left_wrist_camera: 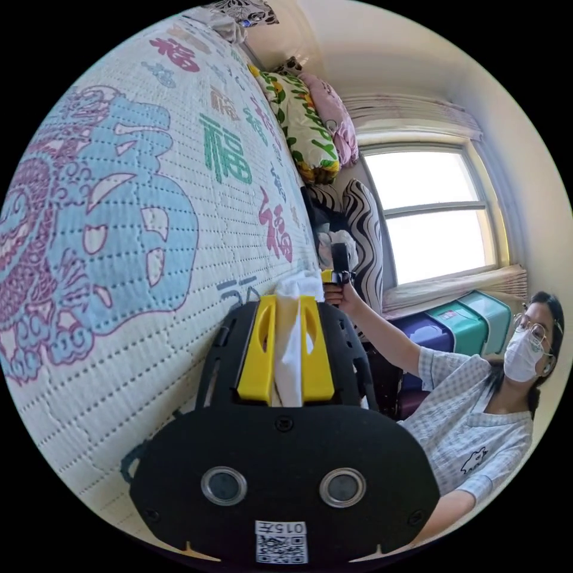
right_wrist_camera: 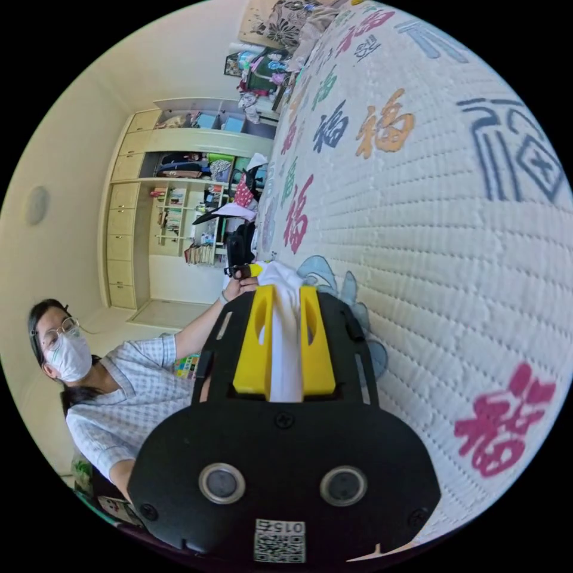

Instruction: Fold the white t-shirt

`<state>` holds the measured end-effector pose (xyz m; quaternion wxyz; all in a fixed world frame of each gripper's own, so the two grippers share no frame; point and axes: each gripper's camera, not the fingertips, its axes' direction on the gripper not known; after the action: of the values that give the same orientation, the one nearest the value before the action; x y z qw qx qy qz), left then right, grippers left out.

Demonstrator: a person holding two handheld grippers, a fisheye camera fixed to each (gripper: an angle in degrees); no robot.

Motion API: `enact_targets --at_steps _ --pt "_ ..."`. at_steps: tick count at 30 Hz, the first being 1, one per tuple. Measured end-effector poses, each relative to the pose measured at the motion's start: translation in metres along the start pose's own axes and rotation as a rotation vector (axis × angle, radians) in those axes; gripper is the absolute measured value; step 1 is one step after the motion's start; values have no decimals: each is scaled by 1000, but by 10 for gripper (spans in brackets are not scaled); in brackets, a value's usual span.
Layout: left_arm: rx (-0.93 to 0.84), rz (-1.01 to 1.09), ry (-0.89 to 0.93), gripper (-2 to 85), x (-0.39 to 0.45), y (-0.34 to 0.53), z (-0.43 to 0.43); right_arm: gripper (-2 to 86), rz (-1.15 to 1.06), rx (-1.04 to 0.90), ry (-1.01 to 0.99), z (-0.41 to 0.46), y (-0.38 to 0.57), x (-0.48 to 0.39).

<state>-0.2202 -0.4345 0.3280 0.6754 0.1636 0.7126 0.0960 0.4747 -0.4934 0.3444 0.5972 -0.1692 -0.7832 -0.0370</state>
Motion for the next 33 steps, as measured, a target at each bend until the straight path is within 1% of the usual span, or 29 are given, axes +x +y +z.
enact_targets --at_steps 1,5,8,11,15,17,19,23,25,33 --pt "23 19 -15 22 4 -1 -7 54 -31 -11 7 3 -3 -4" --pt "29 80 -48 6 22 -10 -25 41 -116 33 98 -6 -8 -30" --pt "49 177 -58 2 52 -20 -35 39 -212 65 170 -8 -9 -58" --pt "19 286 -93 2 86 -17 -36 39 -295 59 231 -1 -3 -82" --pt "-39 472 -95 3 141 28 -34 40 -446 17 274 16 27 -116" --pt "-86 562 -119 3 165 61 -27 40 -552 -56 337 37 62 -140" --pt "-170 637 -179 4 188 107 -10 41 -589 -119 389 57 89 -151" --pt "-229 629 -222 6 198 164 16 41 -578 -246 535 110 138 -150" --pt "-253 585 -254 6 196 191 30 41 -553 -267 556 128 149 -144" --pt "-293 513 -405 20 207 231 58 47 -470 -341 694 188 162 -123"
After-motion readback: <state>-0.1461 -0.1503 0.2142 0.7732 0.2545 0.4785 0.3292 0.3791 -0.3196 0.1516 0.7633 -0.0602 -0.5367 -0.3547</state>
